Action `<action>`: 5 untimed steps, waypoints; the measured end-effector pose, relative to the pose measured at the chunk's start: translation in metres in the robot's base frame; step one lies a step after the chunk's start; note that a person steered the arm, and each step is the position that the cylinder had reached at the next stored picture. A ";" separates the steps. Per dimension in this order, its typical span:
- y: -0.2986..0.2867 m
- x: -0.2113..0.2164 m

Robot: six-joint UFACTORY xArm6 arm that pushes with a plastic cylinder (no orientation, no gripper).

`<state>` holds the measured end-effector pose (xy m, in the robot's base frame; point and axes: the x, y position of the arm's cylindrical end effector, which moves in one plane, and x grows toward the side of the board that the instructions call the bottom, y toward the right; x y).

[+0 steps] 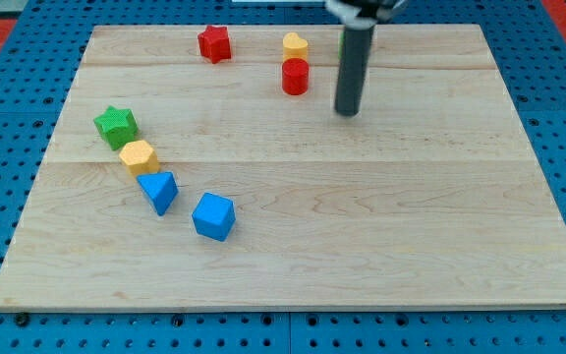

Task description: Place the green star to the bottom of the red circle

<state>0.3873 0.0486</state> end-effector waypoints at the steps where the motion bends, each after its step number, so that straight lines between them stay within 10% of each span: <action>1: -0.113 0.003; 3: -0.307 -0.038; 5: -0.277 0.020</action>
<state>0.4075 -0.2282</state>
